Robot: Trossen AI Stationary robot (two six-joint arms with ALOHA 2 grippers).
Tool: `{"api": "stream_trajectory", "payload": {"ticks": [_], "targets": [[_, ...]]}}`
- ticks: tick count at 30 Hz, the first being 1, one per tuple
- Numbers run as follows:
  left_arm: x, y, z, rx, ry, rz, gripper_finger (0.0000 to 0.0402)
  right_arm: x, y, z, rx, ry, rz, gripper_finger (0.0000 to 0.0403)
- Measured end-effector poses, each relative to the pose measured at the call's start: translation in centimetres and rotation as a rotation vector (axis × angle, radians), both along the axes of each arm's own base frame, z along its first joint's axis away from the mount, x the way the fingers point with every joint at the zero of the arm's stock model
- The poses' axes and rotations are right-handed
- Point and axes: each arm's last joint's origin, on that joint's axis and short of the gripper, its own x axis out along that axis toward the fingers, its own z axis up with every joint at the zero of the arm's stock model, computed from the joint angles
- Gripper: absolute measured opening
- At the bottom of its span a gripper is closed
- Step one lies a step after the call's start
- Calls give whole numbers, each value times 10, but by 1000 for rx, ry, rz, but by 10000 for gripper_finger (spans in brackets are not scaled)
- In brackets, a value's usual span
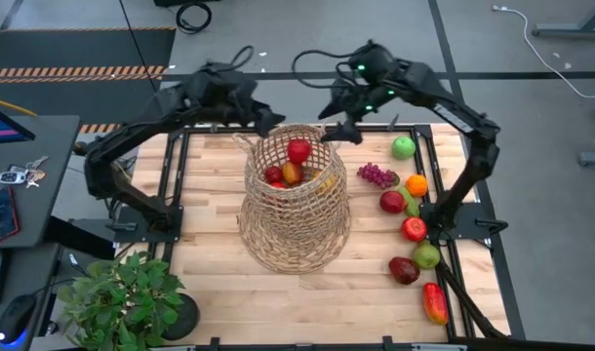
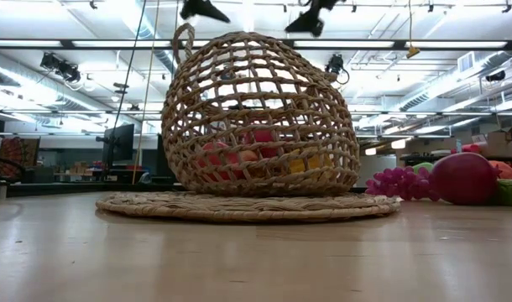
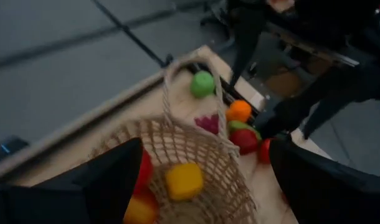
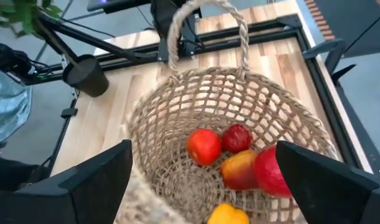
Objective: Build produce basket
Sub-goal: Put the pomegranate into the brown basket
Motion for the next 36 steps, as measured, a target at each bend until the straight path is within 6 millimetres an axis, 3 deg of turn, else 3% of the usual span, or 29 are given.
{"api": "stream_trajectory", "payload": {"ticks": [6,11,16,23,30,36], "targets": [[-35,-14,8,150,45,-20,357,-38,30,21,19,37,-11,397],[-60,-23,-9,179,41,43,357,-61,56,19,1,198,-50,397],[-74,-29,-24,172,-103,101,357,-77,74,5,31,234,-56,397],[-92,-44,-46,100,-241,112,357,-95,87,-49,118,362,-98,397],[-106,-57,-67,27,-380,116,357,-106,91,-118,21,537,-333,397],[-124,-70,-71,-33,-443,95,357,-114,93,-174,41,686,-379,397]]}}
